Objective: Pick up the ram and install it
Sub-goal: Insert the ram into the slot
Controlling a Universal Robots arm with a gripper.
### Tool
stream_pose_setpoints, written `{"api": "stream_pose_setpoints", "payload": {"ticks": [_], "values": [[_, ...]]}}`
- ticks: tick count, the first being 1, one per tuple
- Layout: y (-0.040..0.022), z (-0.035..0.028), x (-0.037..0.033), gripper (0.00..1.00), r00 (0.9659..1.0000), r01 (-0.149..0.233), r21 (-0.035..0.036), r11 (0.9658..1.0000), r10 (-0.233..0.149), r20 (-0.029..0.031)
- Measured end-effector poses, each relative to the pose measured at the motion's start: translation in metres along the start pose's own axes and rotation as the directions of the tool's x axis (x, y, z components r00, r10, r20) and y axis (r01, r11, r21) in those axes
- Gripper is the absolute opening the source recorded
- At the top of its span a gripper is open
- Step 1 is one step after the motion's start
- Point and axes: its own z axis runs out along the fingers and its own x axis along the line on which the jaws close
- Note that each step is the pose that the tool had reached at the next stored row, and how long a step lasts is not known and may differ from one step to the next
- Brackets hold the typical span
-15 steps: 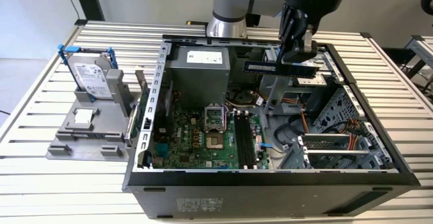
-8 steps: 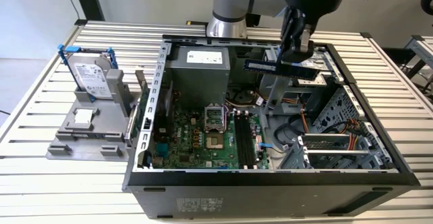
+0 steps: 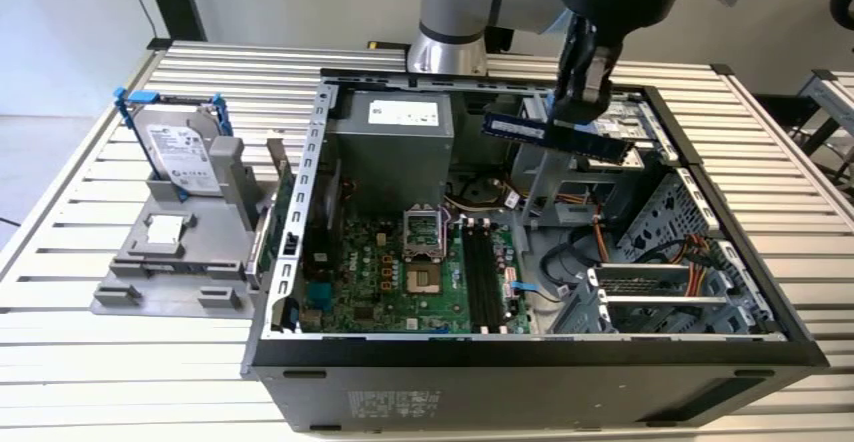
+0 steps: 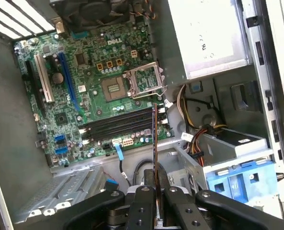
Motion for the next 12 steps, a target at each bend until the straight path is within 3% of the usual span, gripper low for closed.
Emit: {"api": "stream_pose_setpoints", "payload": {"ticks": [3, 6, 9, 12], "values": [[0.0, 0.0, 0.0, 0.0, 0.9988, -0.049, 0.0026, 0.9988, 0.049, 0.0002], [0.0, 0.0, 0.0, 0.0, 0.9952, -0.098, 0.0051, 0.9952, 0.098, 0.0004], [0.0, 0.0, 0.0, 0.0, 0.9896, -0.144, 0.0075, 0.9896, 0.144, 0.0009], [0.0, 0.0, 0.0, 0.0, 0.9816, -0.191, 0.0099, 0.9816, 0.191, 0.0013]]}}
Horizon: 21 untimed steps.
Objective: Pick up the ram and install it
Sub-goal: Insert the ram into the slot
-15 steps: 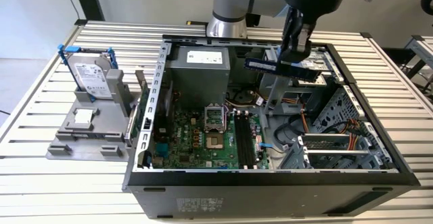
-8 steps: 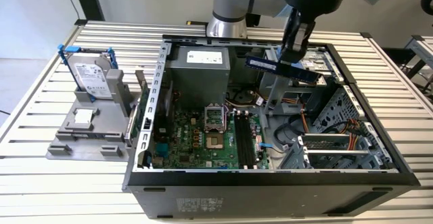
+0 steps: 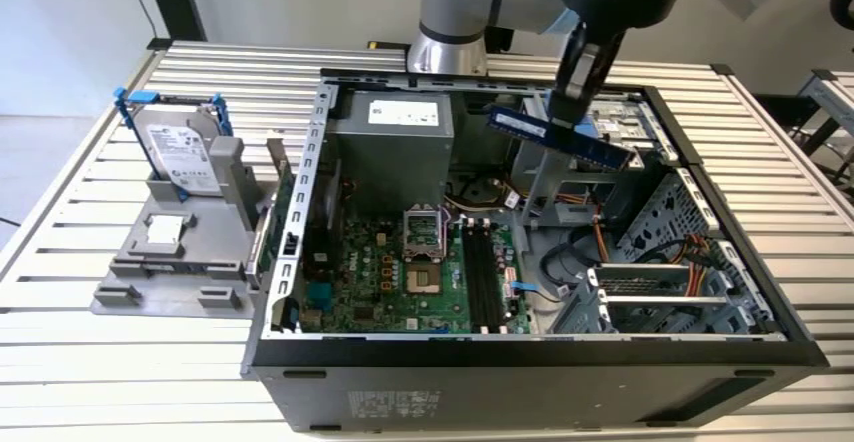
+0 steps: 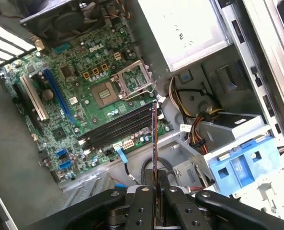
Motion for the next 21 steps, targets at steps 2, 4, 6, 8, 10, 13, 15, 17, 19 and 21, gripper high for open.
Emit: {"api": "stream_pose_setpoints", "payload": {"ticks": [2, 4, 6, 8, 10, 13, 15, 17, 19, 21], "values": [[0.0, 0.0, 0.0, 0.0, 0.9995, -0.033, 0.0017, 0.9995, 0.033, 0.0002], [0.0, 0.0, 0.0, 0.0, 0.9978, -0.067, 0.0035, 0.9978, 0.067, 0.0004], [0.0, 0.0, 0.0, 0.0, 0.9951, -0.099, 0.0051, 0.9951, 0.099, 0.0005], [0.0, 0.0, 0.0, 0.0, 0.9914, -0.131, 0.0068, 0.9914, 0.131, 0.0008], [0.0, 0.0, 0.0, 0.0, 0.9866, -0.163, 0.0085, 0.9866, 0.163, 0.0012], [0.0, 0.0, 0.0, 0.0, 0.9768, -0.214, 0.0111, 0.9767, 0.214, 0.0018], [0.0, 0.0, 0.0, 0.0, 0.9691, -0.247, 0.0127, 0.969, 0.247, 0.0023], [0.0, 0.0, 0.0, 0.0, 0.9603, -0.279, 0.0144, 0.9602, 0.279, 0.0028], [0.0, 0.0, 0.0, 0.0, 0.9507, -0.31, 0.016, 0.9506, 0.31, 0.0034], [0.0, 0.0, 0.0, 0.0, 0.9402, -0.341, 0.0175, 0.9401, 0.34, 0.0041]]}}
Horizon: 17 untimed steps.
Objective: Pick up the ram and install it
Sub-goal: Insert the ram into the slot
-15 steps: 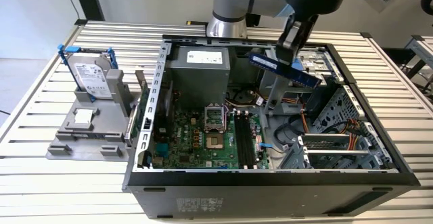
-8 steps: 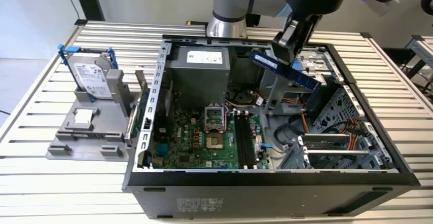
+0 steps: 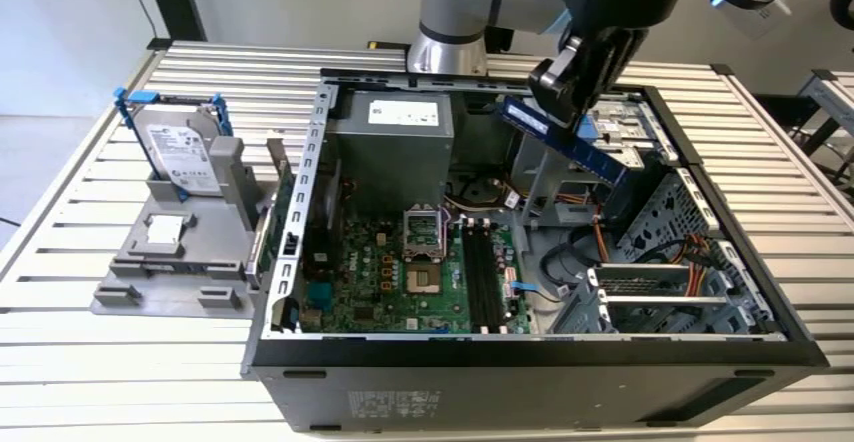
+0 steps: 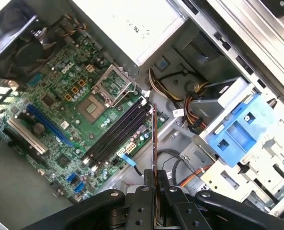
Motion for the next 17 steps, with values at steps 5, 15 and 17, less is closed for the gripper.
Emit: {"api": "stream_pose_setpoints", "payload": {"ticks": [5, 15, 17], "values": [[0.0, 0.0, 0.0, 0.0, 0.9968, -0.08, 0.0042, 0.9968, 0.08, 0.0003], [0.0, 0.0, 0.0, 0.0, 0.973, -0.231, 0.012, 0.973, 0.231, 0.0019], [0.0, 0.0, 0.0, 0.0, 0.9661, -0.258, 0.0134, 0.966, 0.258, 0.0024]]}}
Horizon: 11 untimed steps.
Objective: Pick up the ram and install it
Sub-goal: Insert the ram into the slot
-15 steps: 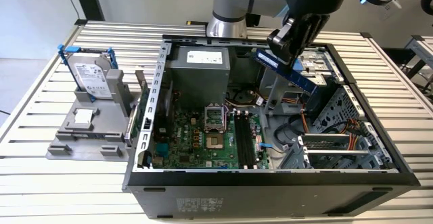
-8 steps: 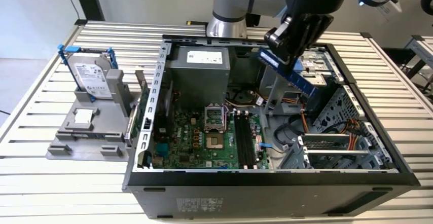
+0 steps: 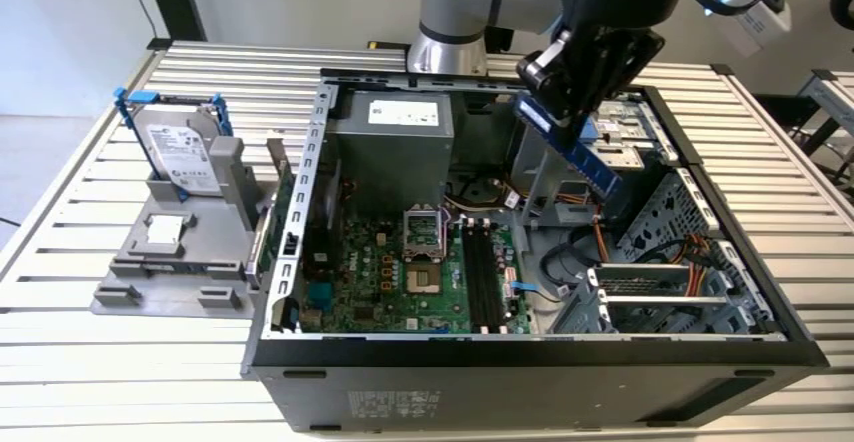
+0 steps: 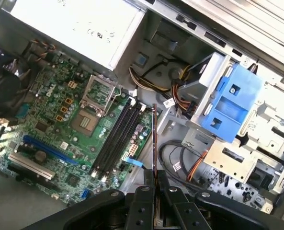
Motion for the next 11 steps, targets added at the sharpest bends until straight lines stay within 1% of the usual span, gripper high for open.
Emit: {"api": "stream_pose_setpoints", "payload": {"ticks": [2, 5, 7, 11], "values": [[0.0, 0.0, 0.0, 0.0, 0.9996, -0.028, 0.0015, 0.9996, 0.028, 0.0], [0.0, 0.0, 0.0, 0.0, 0.9976, -0.069, 0.0036, 0.9976, 0.069, 0.0003], [0.0, 0.0, 0.0, 0.0, 0.9954, -0.096, 0.005, 0.9954, 0.096, 0.0005], [0.0, 0.0, 0.0, 0.0, 0.9896, -0.144, 0.0075, 0.9895, 0.144, 0.0009]]}}
